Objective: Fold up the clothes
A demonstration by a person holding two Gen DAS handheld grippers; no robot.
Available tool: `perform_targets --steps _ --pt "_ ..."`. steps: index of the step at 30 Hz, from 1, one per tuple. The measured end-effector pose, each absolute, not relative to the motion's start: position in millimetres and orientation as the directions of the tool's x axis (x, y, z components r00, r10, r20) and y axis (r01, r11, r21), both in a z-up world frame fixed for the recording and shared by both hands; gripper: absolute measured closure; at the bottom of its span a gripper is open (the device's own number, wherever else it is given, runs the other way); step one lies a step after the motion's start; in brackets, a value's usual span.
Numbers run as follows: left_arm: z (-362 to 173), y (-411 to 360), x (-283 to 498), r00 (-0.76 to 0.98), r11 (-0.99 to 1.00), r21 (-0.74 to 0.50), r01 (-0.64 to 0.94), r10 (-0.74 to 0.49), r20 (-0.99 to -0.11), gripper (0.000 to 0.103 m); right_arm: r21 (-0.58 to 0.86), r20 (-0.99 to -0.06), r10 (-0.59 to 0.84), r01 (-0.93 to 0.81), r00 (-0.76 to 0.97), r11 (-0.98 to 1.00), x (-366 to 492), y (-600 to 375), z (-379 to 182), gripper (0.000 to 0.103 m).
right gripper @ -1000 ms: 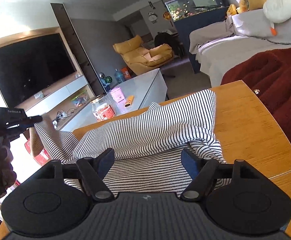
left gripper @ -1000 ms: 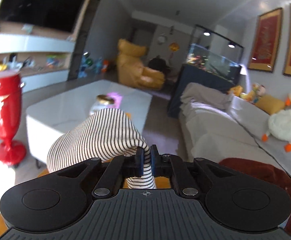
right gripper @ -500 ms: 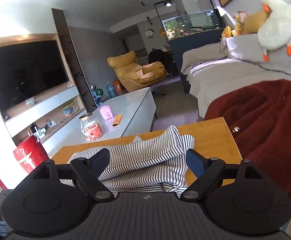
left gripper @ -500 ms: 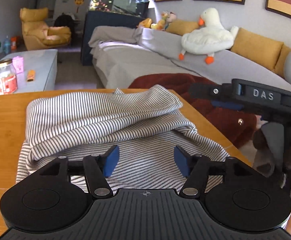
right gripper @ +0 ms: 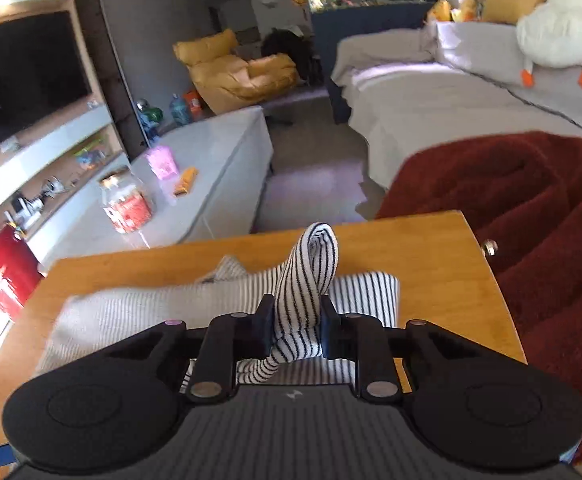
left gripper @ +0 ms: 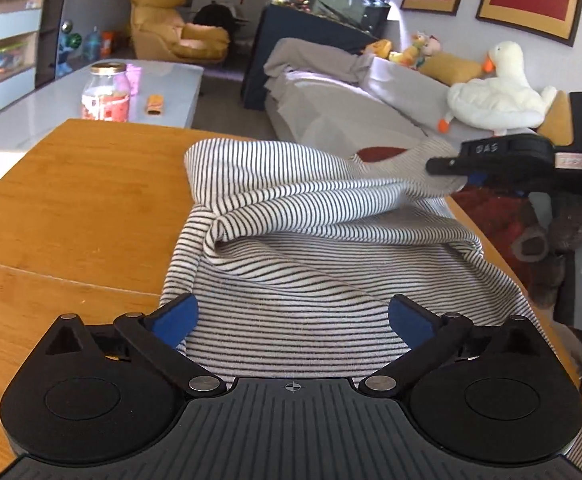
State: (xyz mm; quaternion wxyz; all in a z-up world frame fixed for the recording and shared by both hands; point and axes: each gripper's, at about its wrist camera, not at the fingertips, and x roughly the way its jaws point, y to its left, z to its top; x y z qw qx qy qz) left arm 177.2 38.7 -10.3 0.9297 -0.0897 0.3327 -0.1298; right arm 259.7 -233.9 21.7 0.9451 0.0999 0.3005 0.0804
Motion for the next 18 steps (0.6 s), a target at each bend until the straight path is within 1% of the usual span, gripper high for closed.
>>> perform_targets --steps 2,3,5,8,10,13,15,16,17,18 --pt "-10.8 37.9 175.7 0.743 0.955 -0.230 0.187 -0.290 -0.603 0.000 0.248 -0.502 0.217 -0.101 0.837 0.963 244.3 -239.9 39.4 0.082" --pt "-11.1 36.4 175.7 0.742 0.958 -0.216 0.190 -0.284 -0.608 0.000 0.260 -0.493 0.220 -0.098 0.842 0.961 237.6 -244.1 44.8 0.082" --pt "-12.0 36.5 176.2 0.740 0.958 -0.209 0.195 -0.284 -0.610 0.000 0.256 -0.526 0.208 -0.079 0.825 0.963 232.5 -248.8 39.5 0.082" --pt "-12.9 39.9 176.4 0.740 0.956 -0.221 0.194 -0.291 -0.607 0.000 0.221 -0.620 0.164 -0.029 0.767 0.975 233.2 -253.1 6.5 0.081" --pt "-13.0 40.5 177.2 0.740 0.956 -0.222 0.194 -0.291 -0.607 0.000 0.232 -0.633 0.160 -0.011 0.757 0.973 229.8 -259.1 -8.7 0.080" --pt "-13.9 41.7 178.7 0.739 0.955 -0.224 0.194 -0.292 -0.607 0.000 0.219 -0.635 0.138 0.006 0.760 0.976 229.5 -260.5 -2.0 0.072" --pt "-14.7 42.3 179.3 0.739 0.955 -0.224 0.194 -0.292 -0.607 0.000 0.195 -0.611 0.117 0.007 0.783 0.981 225.3 -259.6 7.5 0.069" --pt "-14.9 42.1 179.2 0.739 0.955 -0.222 0.194 -0.291 -0.607 0.000 0.189 -0.591 0.114 -0.001 0.799 0.982 221.8 -260.3 13.0 0.062" --pt "-14.6 41.2 178.6 0.739 0.956 -0.220 0.194 -0.290 -0.608 0.000 0.197 -0.559 0.126 -0.016 0.820 0.980 215.8 -259.5 20.1 0.046" --pt "-14.7 41.2 178.7 0.739 0.956 -0.218 0.194 -0.289 -0.609 0.000 0.207 -0.526 0.139 -0.032 0.839 0.978 209.9 -258.8 27.3 0.038"
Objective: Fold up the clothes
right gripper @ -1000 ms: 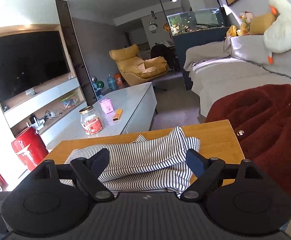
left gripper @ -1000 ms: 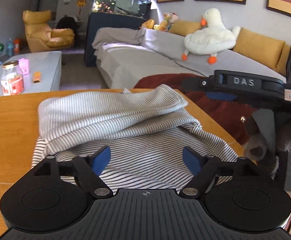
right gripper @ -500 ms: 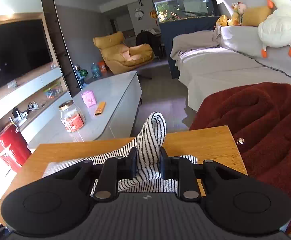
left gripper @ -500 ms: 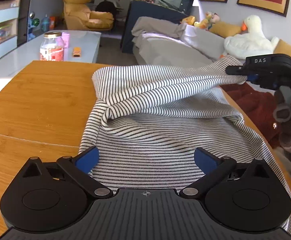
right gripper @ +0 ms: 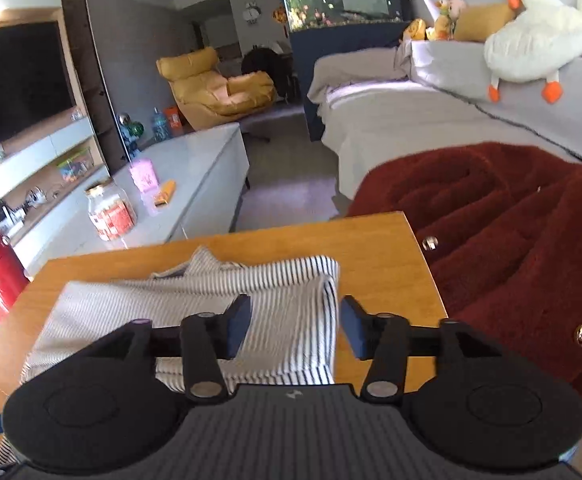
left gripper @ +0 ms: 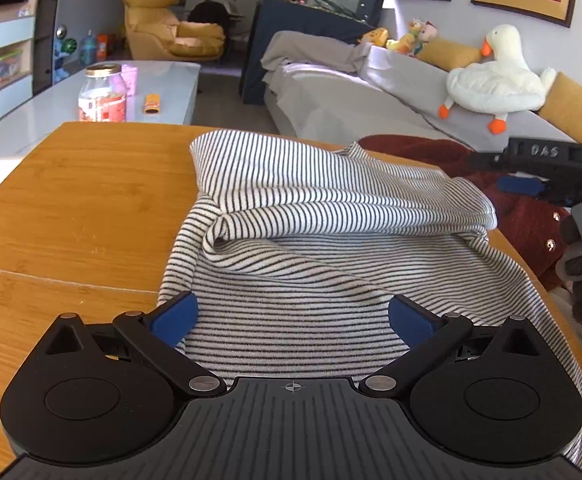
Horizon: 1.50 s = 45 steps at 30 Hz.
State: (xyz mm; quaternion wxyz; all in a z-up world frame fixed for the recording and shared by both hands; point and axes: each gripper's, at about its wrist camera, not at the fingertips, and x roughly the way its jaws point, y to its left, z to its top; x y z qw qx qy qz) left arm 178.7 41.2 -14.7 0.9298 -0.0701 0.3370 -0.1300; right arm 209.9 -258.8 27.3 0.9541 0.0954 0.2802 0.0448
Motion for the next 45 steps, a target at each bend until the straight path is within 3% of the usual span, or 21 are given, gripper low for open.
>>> perform_targets --steps 1,4,9,16,22,25,28,30,32,36,37,39,41,42,45 --pt "-14.8 41.2 178.6 0.739 0.957 -0.216 0.195 -0.288 -0.609 0.000 0.229 -0.492 0.164 -0.055 0.855 0.972 204.7 -258.3 34.8 0.029" --pt "-15.1 41.0 178.1 0.739 0.958 -0.212 0.195 -0.286 -0.610 0.000 0.273 -0.452 0.248 -0.131 0.857 0.953 198.4 -250.2 42.6 0.021" --pt "-14.8 41.3 176.0 0.739 0.958 -0.212 0.196 -0.286 -0.611 0.000 0.391 -0.531 0.336 -0.128 0.778 0.912 217.6 -243.0 6.1 0.001" --pt "-14.2 41.3 175.5 0.734 0.957 -0.213 0.197 -0.288 -0.615 0.000 0.312 -0.538 0.274 -0.114 0.797 0.943 212.3 -223.9 -11.5 0.000" --pt "-8.6 30.1 180.5 0.695 0.955 -0.129 0.267 -0.284 -0.661 0.000 0.141 -0.602 0.211 -0.157 0.770 0.977 213.5 -202.3 -12.2 0.000" --pt "7.1 36.0 181.3 0.697 0.920 -0.197 0.340 -0.387 -0.604 0.000 0.191 -0.585 0.249 -0.167 0.772 0.967 211.4 -212.5 -10.4 0.000" --pt "29.2 34.8 191.5 0.752 0.914 -0.181 0.364 -0.403 -0.521 0.000 0.233 -0.544 0.281 -0.179 0.790 0.956 207.7 -225.0 1.3 0.000" --pt "37.7 32.4 206.1 0.775 0.913 -0.178 0.366 -0.405 -0.485 0.000 0.178 -0.486 0.259 -0.196 0.834 0.964 206.4 -225.5 18.5 0.007" --pt "38.4 28.1 224.5 0.781 0.921 -0.171 0.351 -0.389 -0.489 0.000 0.097 -0.481 0.207 -0.183 0.852 0.978 215.9 -221.8 32.9 0.028" --pt "33.1 27.3 242.4 0.781 0.940 -0.171 0.296 -0.341 -0.523 0.000 0.078 -0.556 0.084 -0.049 0.827 0.996 251.4 -238.6 33.0 0.034" --pt "32.8 28.2 242.0 0.779 0.938 -0.177 0.299 -0.347 -0.522 0.000 0.107 -0.614 0.096 -0.038 0.783 0.994 261.4 -245.3 24.2 0.034" --pt "32.6 28.4 241.2 0.776 0.934 -0.177 0.310 -0.356 -0.520 0.000 0.147 -0.678 0.136 -0.047 0.722 0.988 269.5 -248.8 6.6 0.054" --pt "30.6 26.2 241.0 0.773 0.931 -0.173 0.321 -0.363 -0.520 0.000 0.083 -0.658 0.119 -0.085 0.743 0.993 263.8 -238.2 3.8 0.079" --pt "29.1 25.8 241.4 0.773 0.930 -0.174 0.323 -0.365 -0.519 0.000 0.044 -0.620 0.111 -0.107 0.776 0.993 258.8 -233.0 11.8 0.087" --pt "23.3 27.4 246.8 0.774 0.932 -0.184 0.314 -0.363 -0.519 0.000 0.007 -0.517 0.124 -0.141 0.847 0.990 251.1 -229.4 37.9 0.088"
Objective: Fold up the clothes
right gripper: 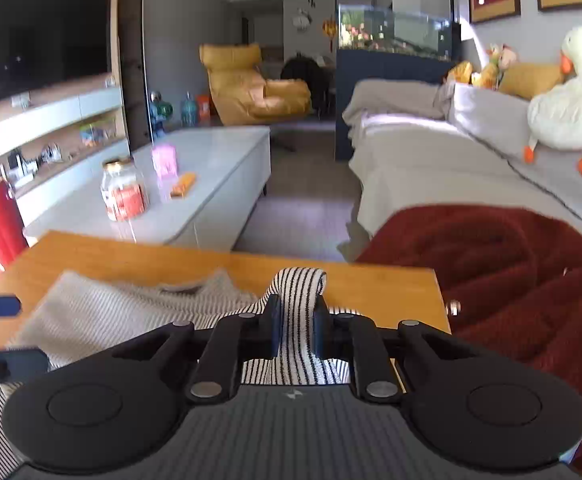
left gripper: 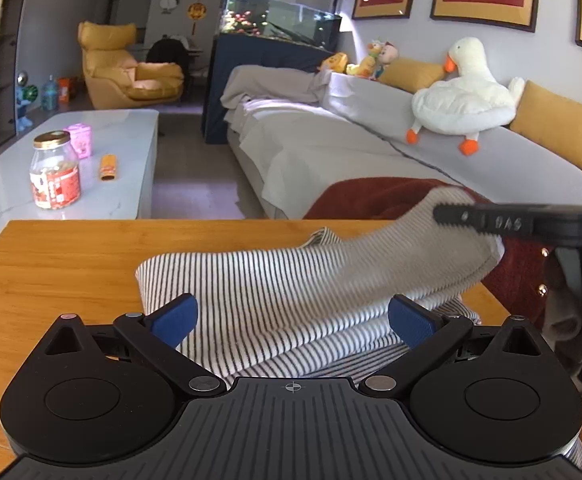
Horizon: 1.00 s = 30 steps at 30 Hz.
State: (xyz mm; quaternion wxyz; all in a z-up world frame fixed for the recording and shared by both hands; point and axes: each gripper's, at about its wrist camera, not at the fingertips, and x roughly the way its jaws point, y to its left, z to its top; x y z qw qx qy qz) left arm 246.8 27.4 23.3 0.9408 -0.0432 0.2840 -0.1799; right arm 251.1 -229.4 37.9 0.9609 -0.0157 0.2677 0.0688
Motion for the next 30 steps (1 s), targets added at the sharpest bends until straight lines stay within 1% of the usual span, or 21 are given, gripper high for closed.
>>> perform_targets --steps 2,3,4,6,7,8,9,10,11,13,15,17,20,24,25,26,27,29,30 --pt "16.8 29.7 253.2 0.772 0.936 -0.188 0.298 -0.352 -0.530 0.000 0.005 -0.452 0.141 -0.155 0.881 0.988 248.5 -230.5 54.8 0.088" --pt "12.1 30.8 256.5 0.767 0.938 -0.192 0.289 -0.347 -0.540 0.000 0.007 -0.453 0.144 -0.158 0.880 0.987 251.5 -232.6 54.2 0.088" --pt "7.4 31.8 259.5 0.763 0.940 -0.191 0.282 -0.340 -0.549 0.000 0.013 -0.473 0.141 -0.154 0.869 0.988 255.4 -235.2 53.4 0.088" --pt "-1.6 32.9 263.4 0.762 0.946 -0.173 0.274 -0.324 -0.561 0.000 0.028 -0.551 0.126 -0.133 0.825 0.991 267.6 -240.2 30.0 0.088" --pt "-5.2 32.8 263.2 0.764 0.948 -0.157 0.277 -0.316 -0.562 0.000 0.034 -0.603 0.113 -0.116 0.790 0.993 273.3 -244.0 12.2 0.086" --pt "-8.1 33.0 262.8 0.766 0.949 -0.145 0.280 -0.312 -0.562 0.000 0.037 -0.636 0.105 -0.106 0.765 0.994 276.2 -246.8 -1.3 0.080" --pt "-9.0 33.7 261.9 0.766 0.948 -0.146 0.284 -0.316 -0.560 0.000 0.049 -0.620 0.107 -0.098 0.777 0.994 273.9 -251.3 -8.9 0.078" --pt "-8.8 34.8 261.5 0.767 0.946 -0.152 0.285 -0.321 -0.555 0.000 0.055 -0.615 0.104 -0.089 0.781 0.995 272.5 -254.5 -8.1 0.070" --pt "-9.2 35.6 262.3 0.766 0.945 -0.162 0.284 -0.325 -0.554 0.000 0.065 -0.617 0.097 -0.072 0.781 0.995 272.9 -256.7 -2.1 0.064" --pt "-10.1 38.4 263.0 0.766 0.943 -0.184 0.278 -0.333 -0.549 0.000 0.062 -0.600 0.082 -0.056 0.795 0.996 271.0 -258.8 11.1 0.064" --pt "-10.7 40.2 262.5 0.768 0.941 -0.196 0.277 -0.339 -0.543 0.000 0.015 -0.548 0.084 -0.091 0.832 0.996 270.2 -249.4 29.7 0.064" --pt "-10.1 41.4 261.8 0.770 0.940 -0.201 0.274 -0.340 -0.540 0.000 0.041 -0.538 0.161 -0.164 0.827 0.986 277.8 -238.4 42.9 0.064" --pt "-2.8 46.5 259.7 0.769 0.942 -0.216 0.258 -0.335 -0.544 0.000 0.139 -0.590 0.281 -0.248 0.757 0.959 312.7 -215.7 39.3 0.065" --pt "11.9 68.7 249.3 0.764 0.944 -0.253 0.214 -0.323 -0.559 0.000 0.131 -0.669 0.281 -0.263 0.688 0.956 357.7 -188.3 10.4 0.065" --pt "16.7 75.5 246.8 0.771 0.945 -0.255 0.203 -0.315 -0.553 0.000 0.140 -0.692 0.284 -0.263 0.664 0.955 366.9 -184.3 2.2 0.068" --pt "21.6 82.3 244.2 0.778 0.947 -0.258 0.191 -0.306 -0.548 0.000 0.137 -0.710 0.276 -0.258 0.648 0.956 372.6 -182.5 -5.4 0.079" --pt "26.4 89.1 241.7 0.786 0.949 -0.260 0.180 -0.298 -0.543 0.000 0.112 -0.698 0.264 -0.262 0.665 0.958 371.8 -180.7 -7.6 0.083" --pt "35.8 102.3 237.1 0.799 0.951 -0.267 0.158 -0.282 -0.531 0.000 0.095 -0.688 0.261 -0.273 0.677 0.957 362.4 -177.5 -2.6 0.098" --pt "40.0 108.1 235.9 0.804 0.948 -0.281 0.148 -0.281 -0.524 0.000 0.109 -0.660 0.276 -0.274 0.699 0.955 349.4 -179.4 8.7 0.098"
